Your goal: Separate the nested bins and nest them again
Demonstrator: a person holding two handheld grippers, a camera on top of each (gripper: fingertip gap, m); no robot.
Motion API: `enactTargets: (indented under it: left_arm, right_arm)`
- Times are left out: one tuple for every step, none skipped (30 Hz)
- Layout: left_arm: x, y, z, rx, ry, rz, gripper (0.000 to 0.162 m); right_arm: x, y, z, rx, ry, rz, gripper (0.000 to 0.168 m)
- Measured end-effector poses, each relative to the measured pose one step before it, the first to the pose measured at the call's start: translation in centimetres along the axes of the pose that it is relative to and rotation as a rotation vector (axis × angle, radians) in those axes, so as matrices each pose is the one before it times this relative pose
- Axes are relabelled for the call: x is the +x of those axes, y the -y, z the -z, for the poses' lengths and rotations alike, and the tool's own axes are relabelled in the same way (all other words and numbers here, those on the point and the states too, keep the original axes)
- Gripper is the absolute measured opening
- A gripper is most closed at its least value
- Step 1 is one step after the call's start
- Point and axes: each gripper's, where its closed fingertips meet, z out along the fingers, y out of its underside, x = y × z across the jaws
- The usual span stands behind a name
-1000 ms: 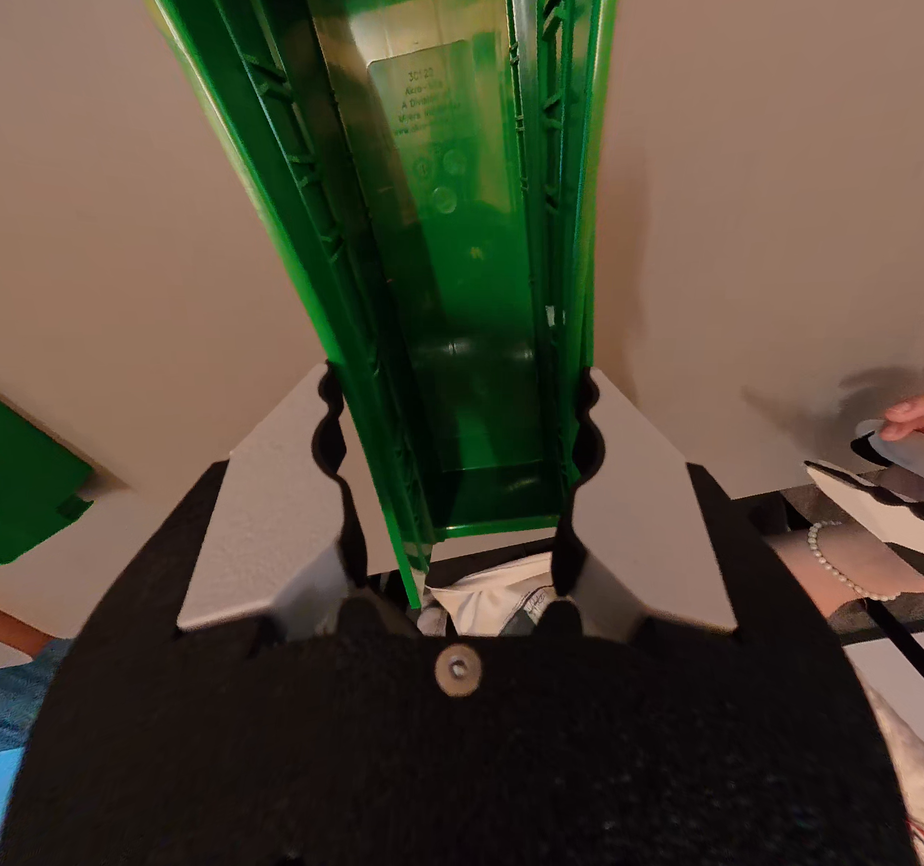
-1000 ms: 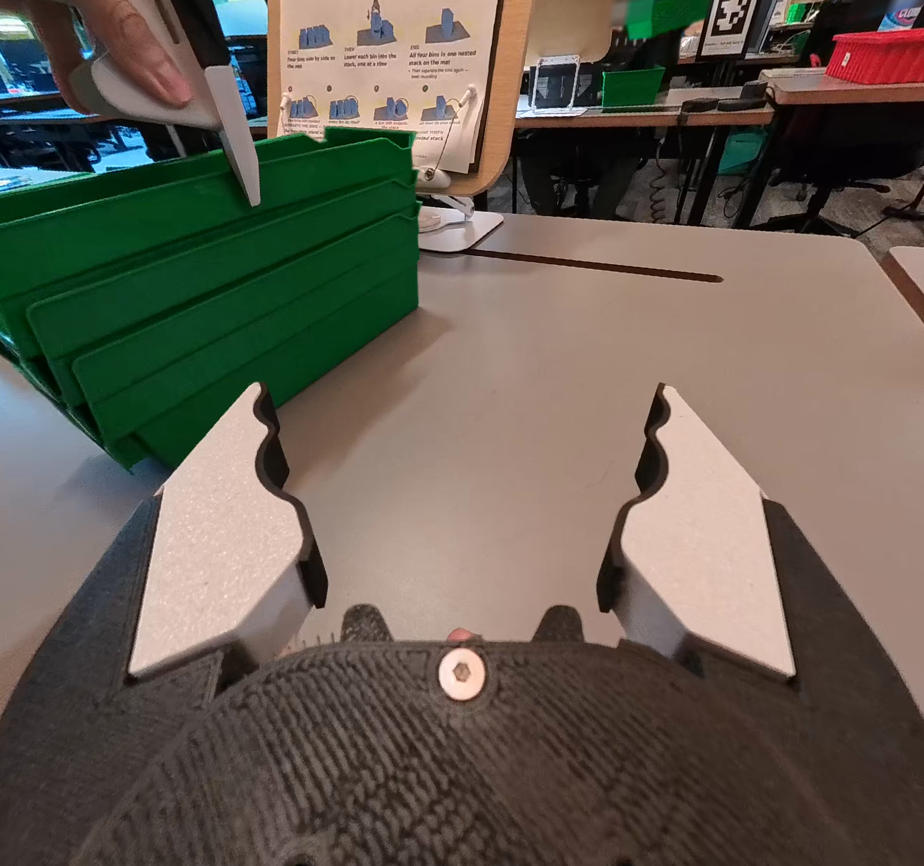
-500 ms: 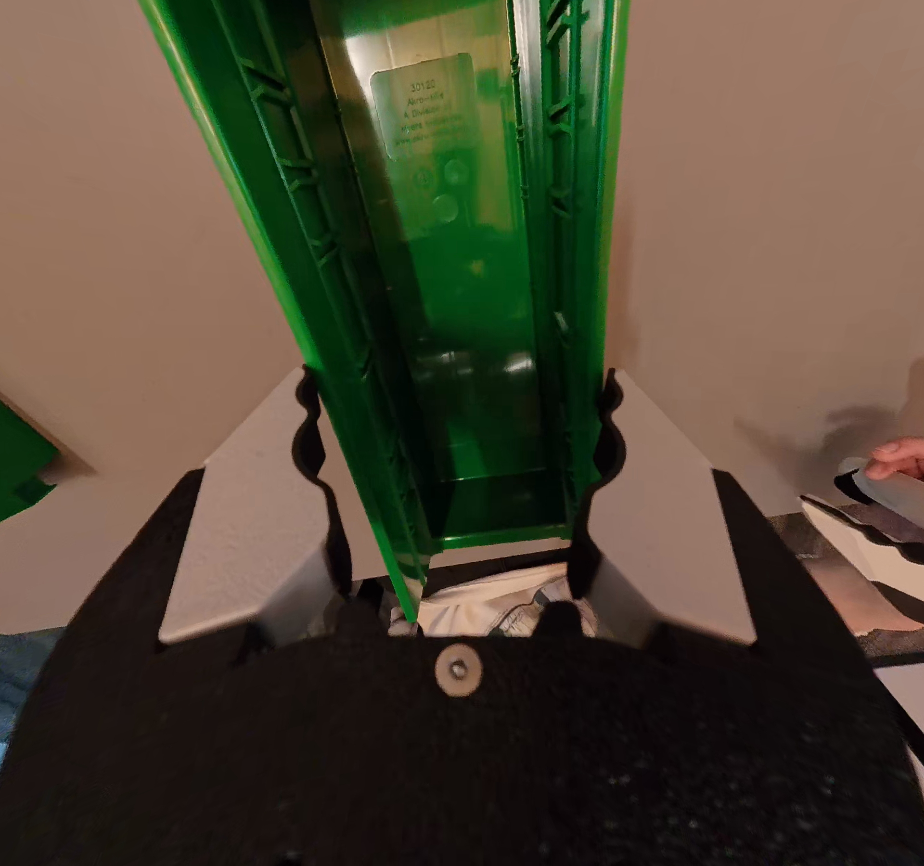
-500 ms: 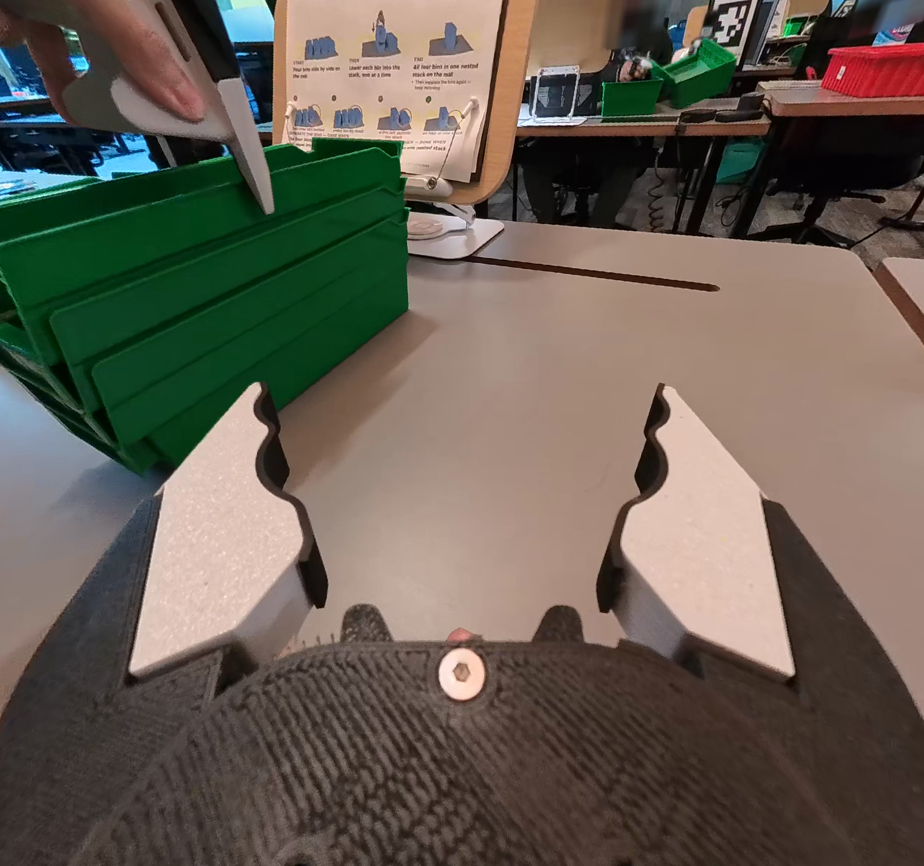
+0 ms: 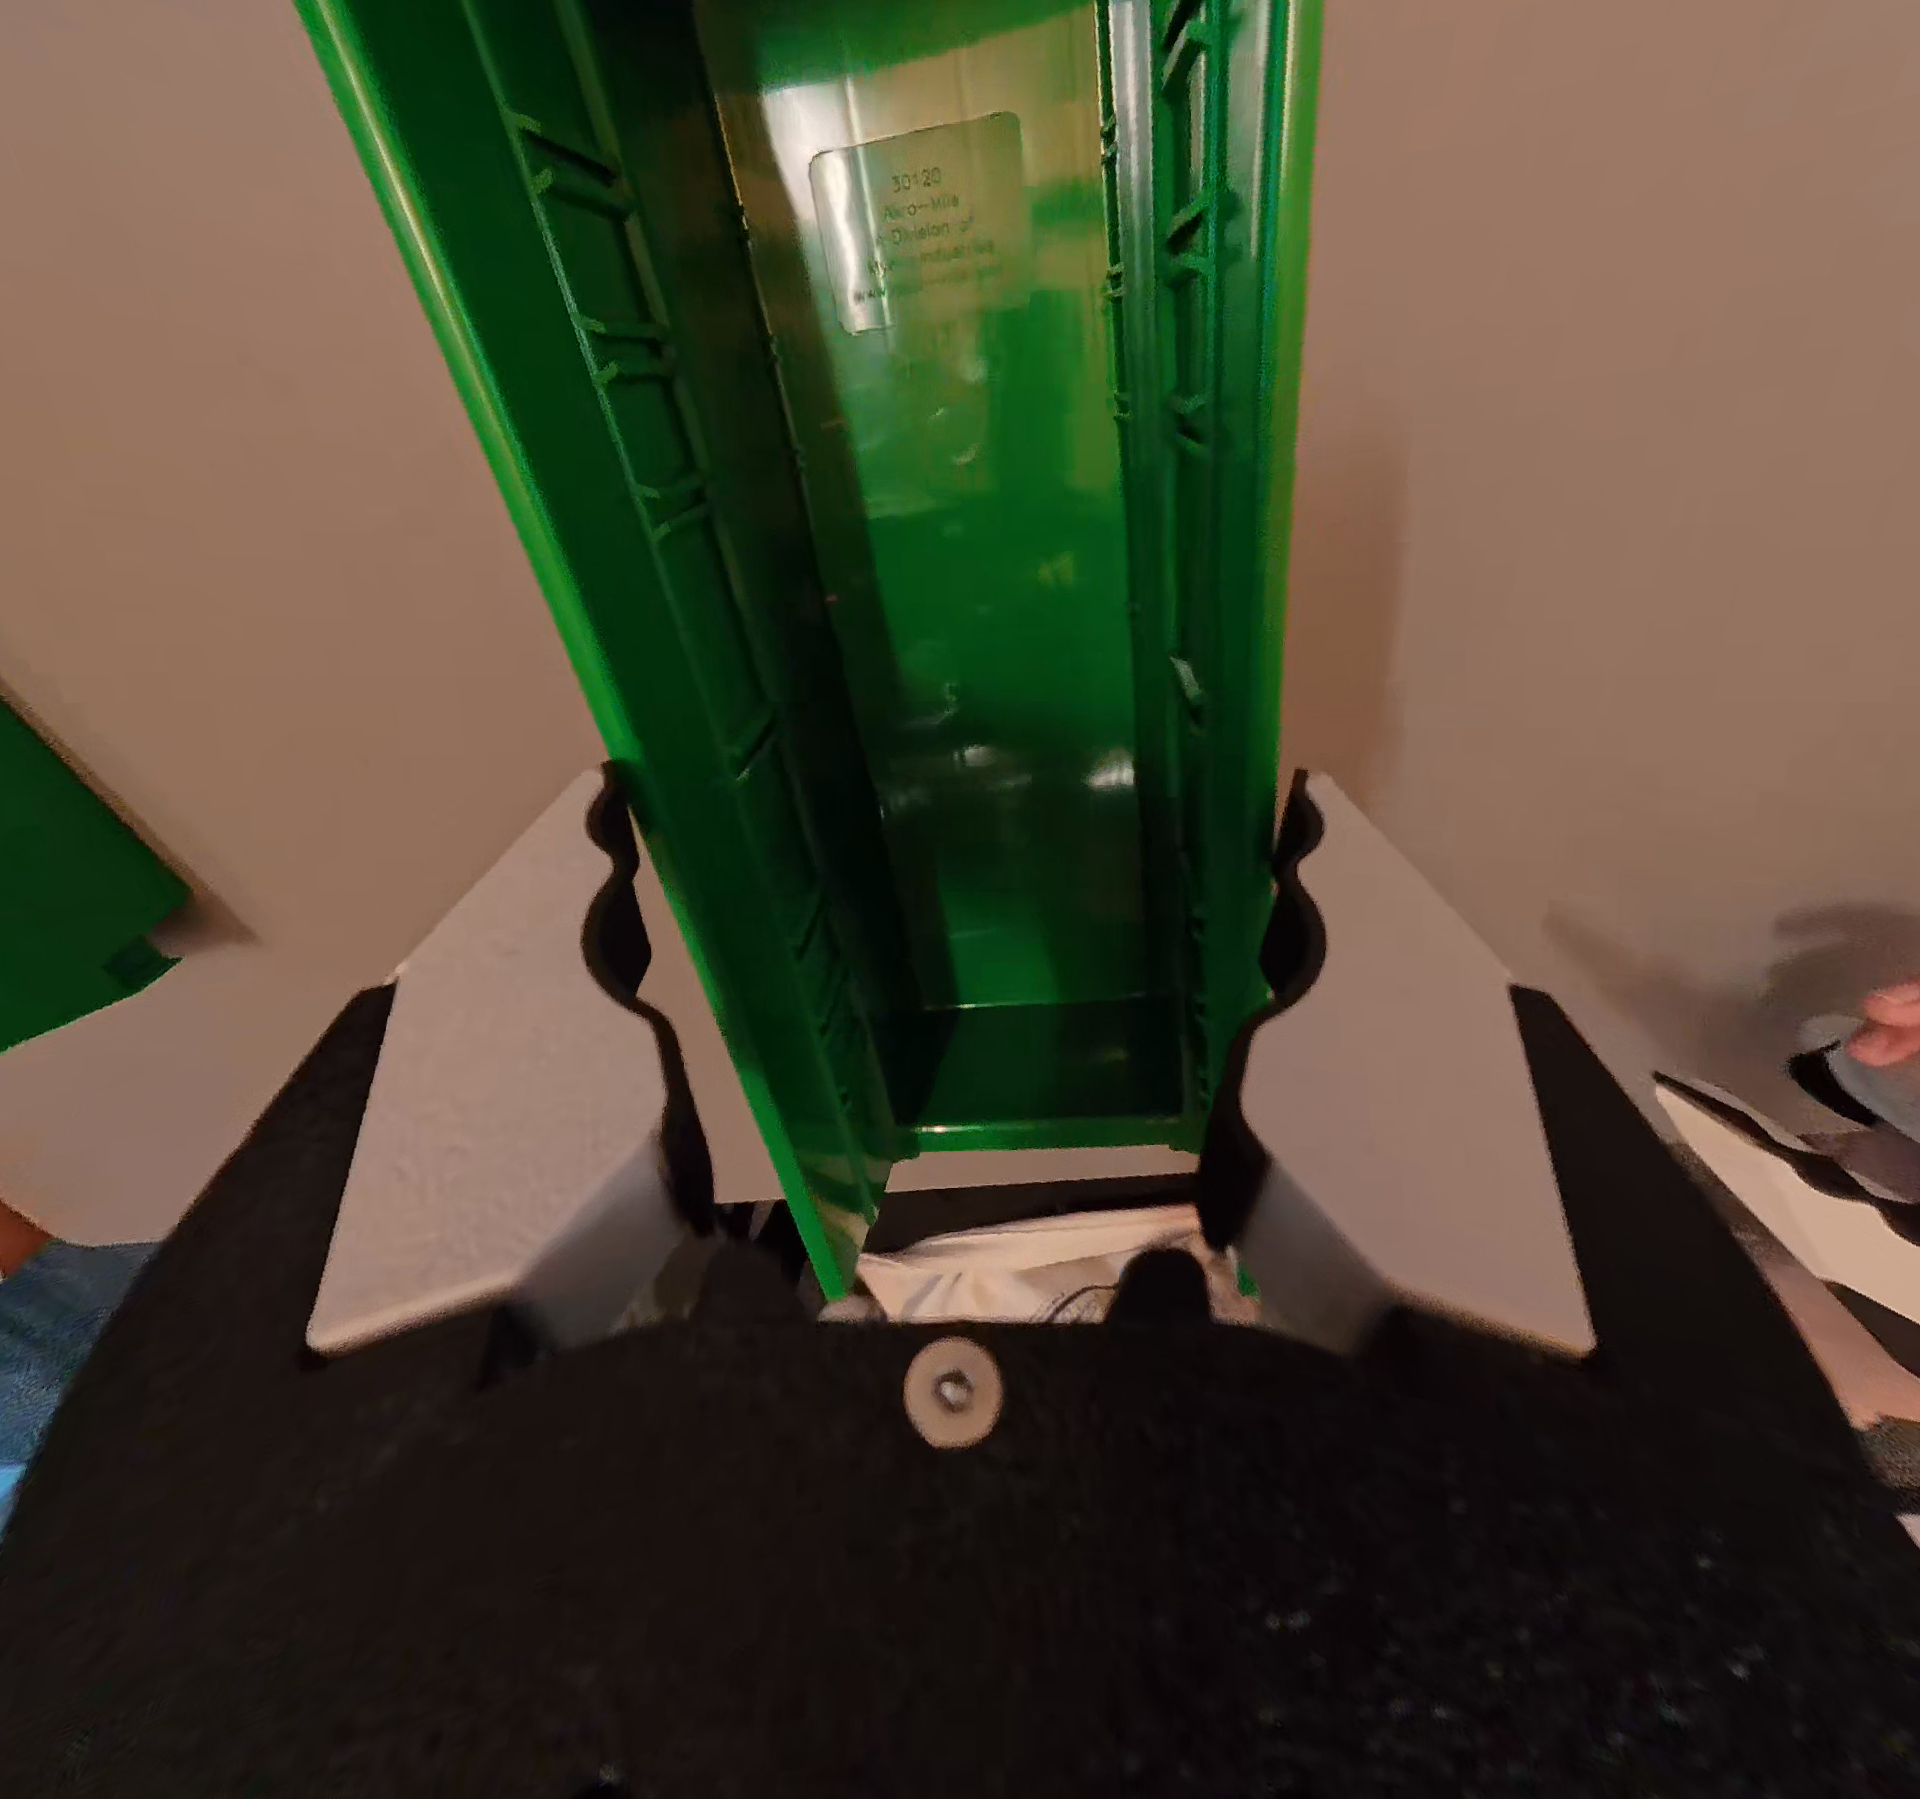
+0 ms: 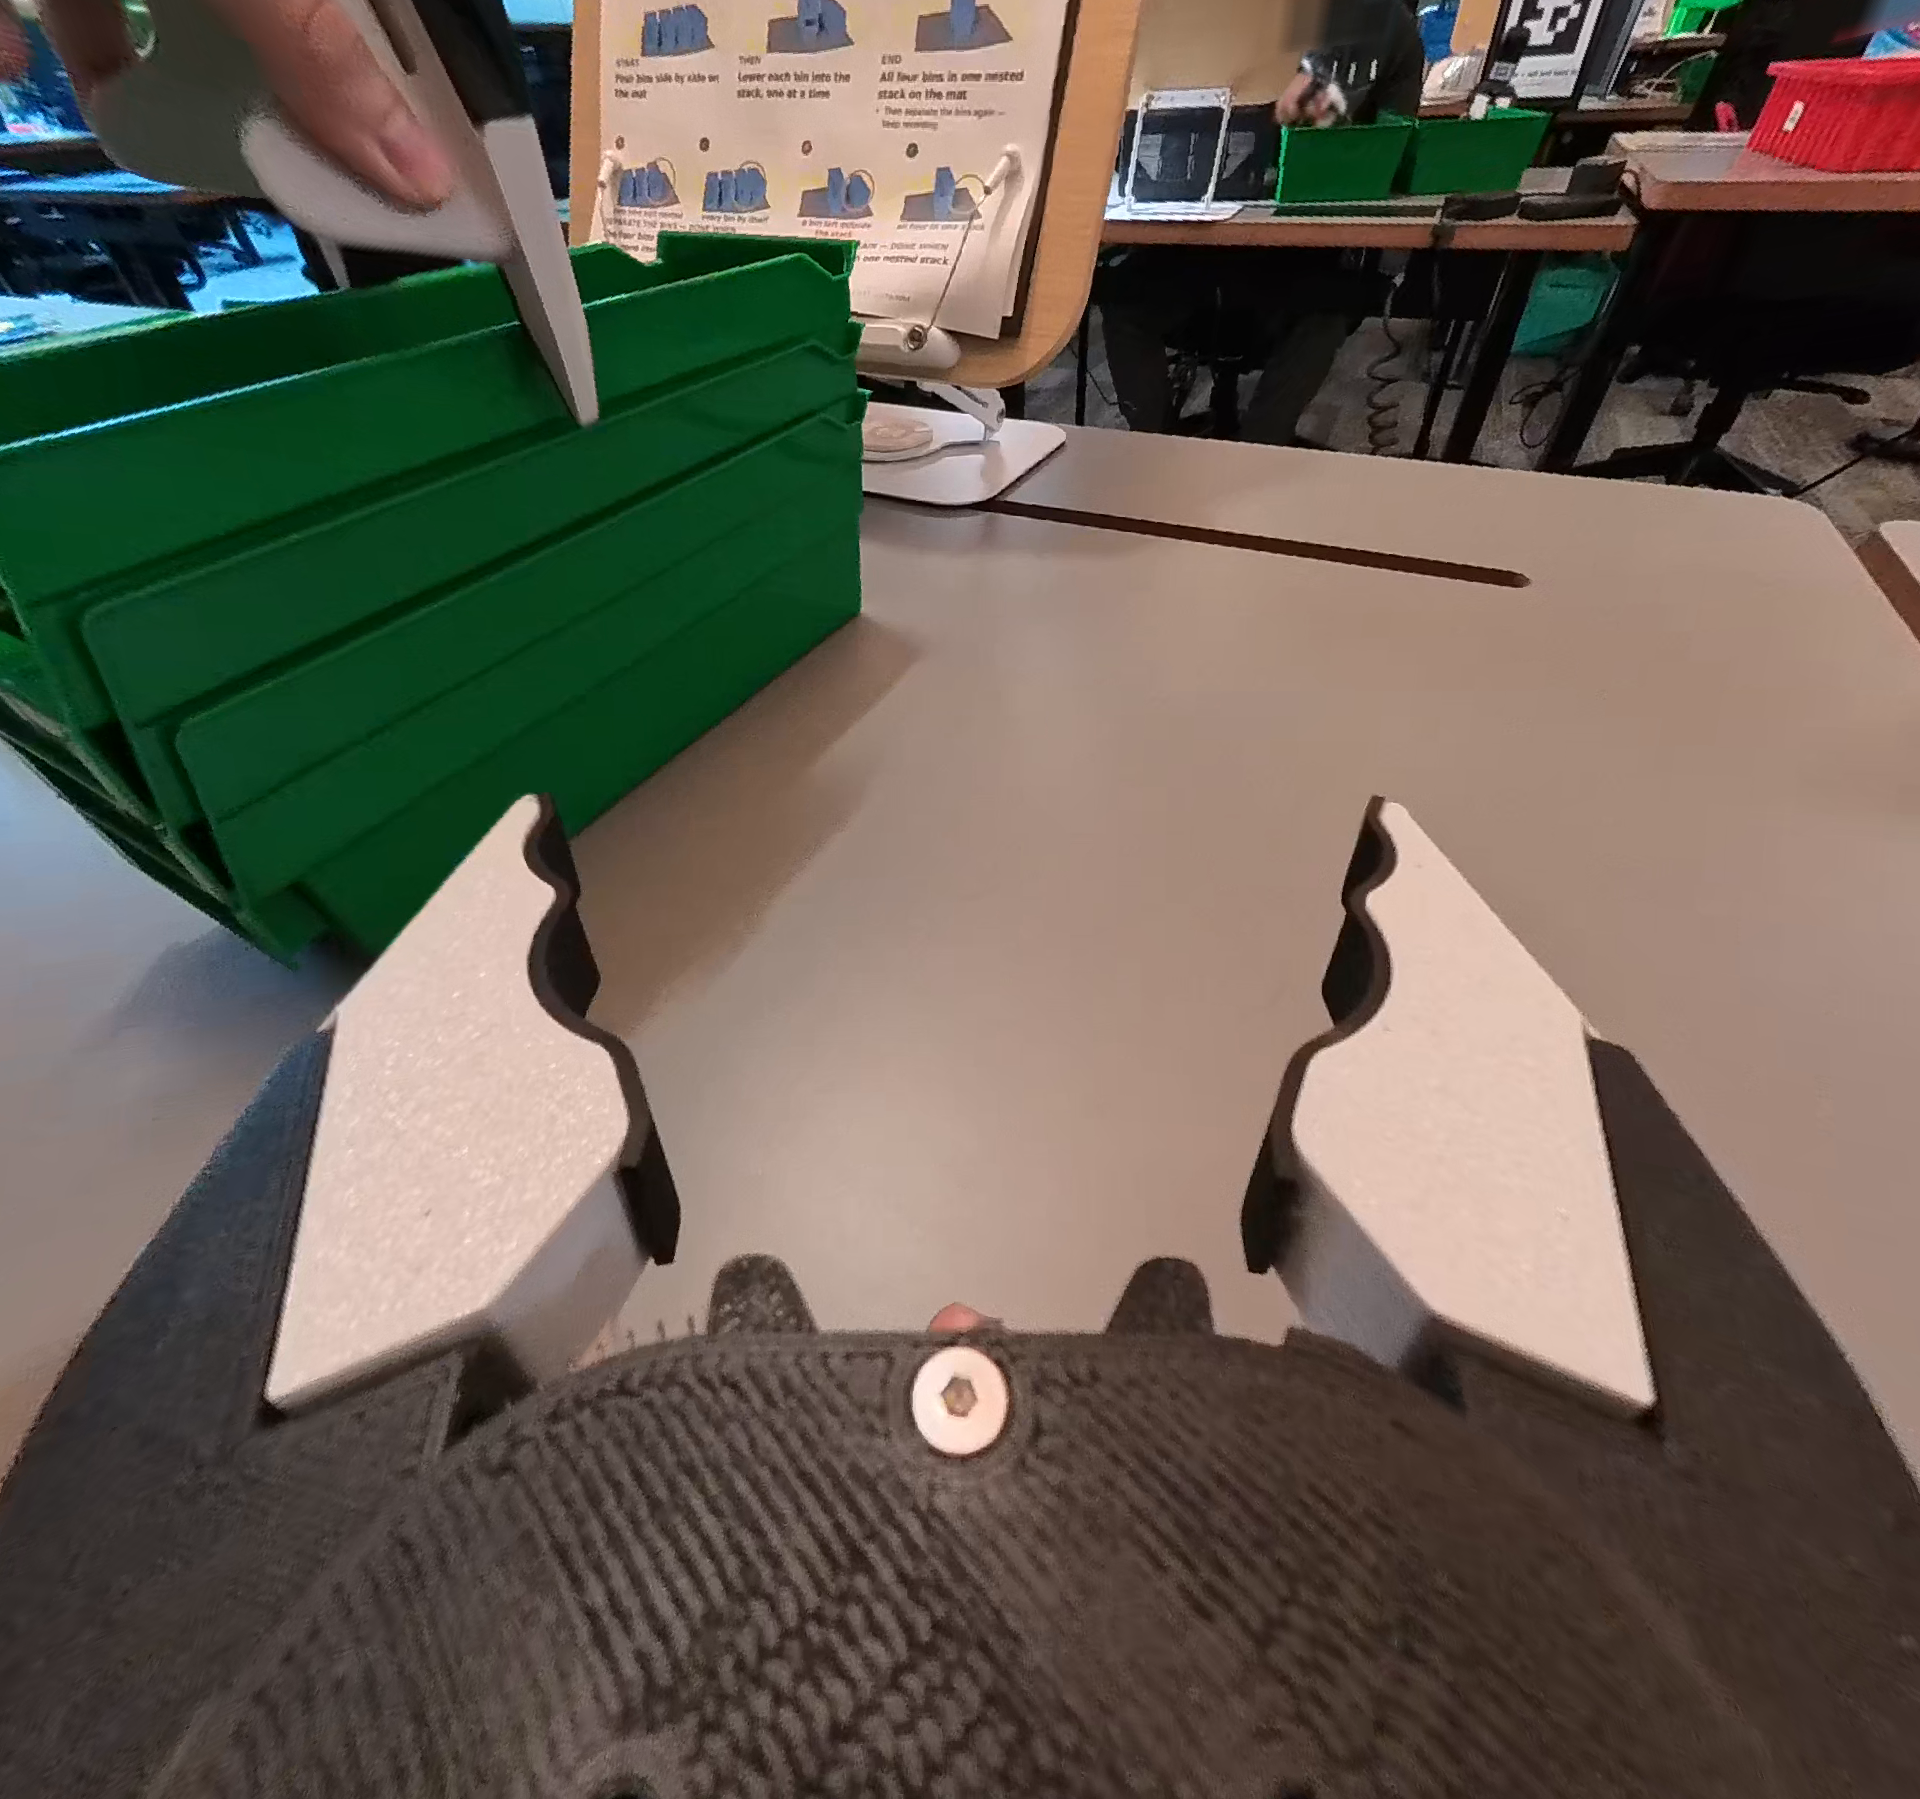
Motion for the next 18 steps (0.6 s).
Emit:
enactTargets:
  left_arm:
    - [-0.076, -0.055, -0.141, -0.0059, 0.0196, -0.0121, 0.12]
    - [-0.112, -0.033, -0.141, -0.0062, 0.0202, -0.007, 0.12]
    - [-0.09, -0.004, -0.07, -0.0079, 0.0163, -0.0065, 0.118]
    - [-0.048, 0.015, 0.067, -0.0085, 0.0054, -0.0023, 0.114]
    - [-0.02, -0.02, 0.052, -0.0065, 0.0011, -0.0055, 0.112]
    - [-0.026, -0.033, 0.024, -0.0036, -0.0014, -0.0045, 0.111]
    - [-0.044, -0.055, 0.011, -0.0049, -0.0021, -0.007, 0.111]
    - [-0.029, -0.043, -0.009, -0.0047, -0.0027, -0.0071, 0.112]
    - [-0.031, -0.025, -0.031, -0.0037, -0.004, -0.0056, 0.114]
    - [-0.037, -0.028, -0.048, -0.0012, -0.0058, -0.0014, 0.115]
    - [-0.034, -0.012, -0.014, -0.0016, -0.006, -0.0004, 0.116]
    - [-0.056, -0.029, -0.007, -0.0041, -0.0058, -0.0014, 0.116]
    - [-0.055, -0.02, -0.019, -0.0037, -0.0062, -0.0009, 0.117]
    - [-0.055, -0.02, -0.005, -0.0007, -0.0077, 0.001, 0.118]
    - [-0.068, -0.008, -0.008, 0.0009, -0.0082, 0.002, 0.119]
    - [-0.077, -0.014, -0.002, 0.0017, -0.0068, 0.0017, 0.12]
    - [-0.04, -0.005, -0.029, 0.0032, -0.0072, 0.0022, 0.12]
    - [0.075, -0.012, -0.085, 0.002, -0.011, 0.005, 0.121]
  right_arm:
    - [-0.094, 0.055, 0.002, -0.0001, 0.0013, 0.004, 0.143]
    - [-0.045, 0.024, 0.003, -0.0018, -0.001, 0.007, 0.143]
    - [-0.003, 0.016, 0.0, -0.001, -0.0016, 0.0065, 0.143]
    - [0.014, -0.019, 0.017, -0.0013, -0.0005, 0.0035, 0.143]
    - [0.06, -0.061, 0.001, -0.0025, -0.0011, -0.0007, 0.143]
    - [0.085, -0.046, 0.016, -0.0011, -0.0009, -0.003, 0.143]
    - [0.077, -0.007, 0.021, 0.002, 0.0005, -0.0031, 0.143]
    - [0.123, -0.022, -0.002, 0.0028, -0.0016, -0.0048, 0.143]
    - [0.126, -0.085, -0.021, -0.0002, -0.0011, -0.0076, 0.143]
    - [0.051, -0.137, -0.039, -0.0038, 0.0019, -0.0082, 0.143]
    - [0.011, -0.094, -0.024, -0.0024, 0.0022, -0.0035, 0.143]
    - [0.034, -0.022, -0.006, -0.0003, -0.0011, 0.0013, 0.143]
    - [0.048, 0.007, 0.034, -0.0005, -0.0028, 0.0029, 0.143]
    - [-0.003, 0.041, 0.037, 0.0007, -0.0006, 0.0026, 0.143]
    - [-0.018, 0.077, 0.034, 0.0027, 0.0001, 0.0013, 0.143]
    - [-0.002, 0.067, 0.033, 0.0026, -0.0001, -0.0001, 0.143]
    - [0.008, 0.025, 0.011, 0.0013, -0.0005, -0.0011, 0.143]
    - [0.006, -0.02, -0.002, -0.0001, 0.0006, -0.0012, 0.143]
